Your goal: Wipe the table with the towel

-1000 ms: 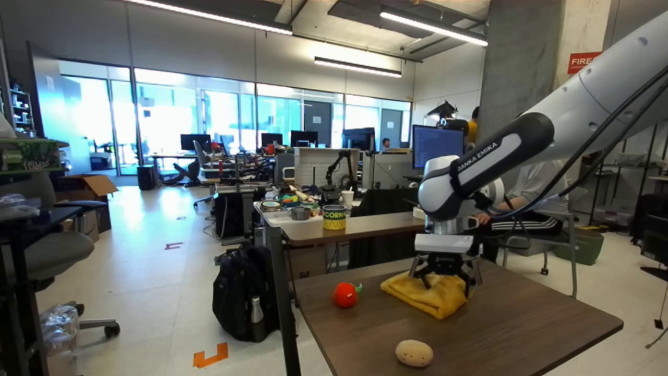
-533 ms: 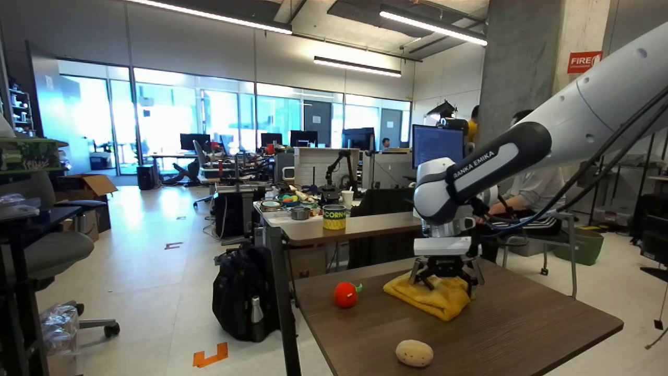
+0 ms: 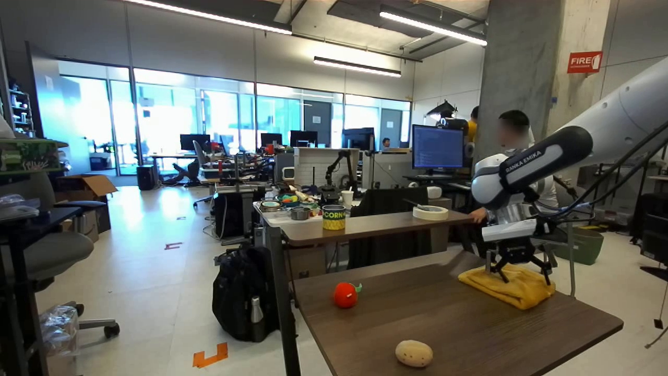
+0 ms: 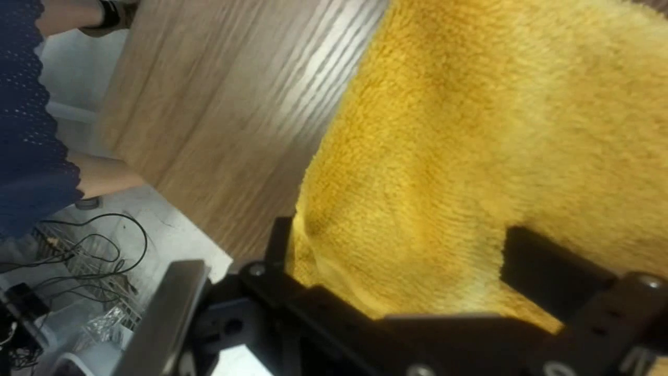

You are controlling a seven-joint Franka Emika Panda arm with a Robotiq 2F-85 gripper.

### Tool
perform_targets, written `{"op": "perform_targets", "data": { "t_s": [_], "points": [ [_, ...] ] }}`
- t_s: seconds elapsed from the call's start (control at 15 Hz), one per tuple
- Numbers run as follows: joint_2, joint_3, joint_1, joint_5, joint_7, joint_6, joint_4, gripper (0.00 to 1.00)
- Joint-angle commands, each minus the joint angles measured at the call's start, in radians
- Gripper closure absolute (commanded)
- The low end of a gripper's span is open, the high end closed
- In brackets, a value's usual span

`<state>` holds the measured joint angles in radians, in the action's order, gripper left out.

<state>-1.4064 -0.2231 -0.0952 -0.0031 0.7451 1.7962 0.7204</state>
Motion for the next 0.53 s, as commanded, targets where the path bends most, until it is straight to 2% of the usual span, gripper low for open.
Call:
{"op": "perform_targets", "data": {
  "t_s": [0.0,0.47],
  "points": [
    [-0.009,0.019,0.0,0.001,-0.046,-0.03,-0.075,0.0],
    [-0.037,0.04,0.087,-0.002,-0.057,0.176,-0.078,0.0]
  ]
}}
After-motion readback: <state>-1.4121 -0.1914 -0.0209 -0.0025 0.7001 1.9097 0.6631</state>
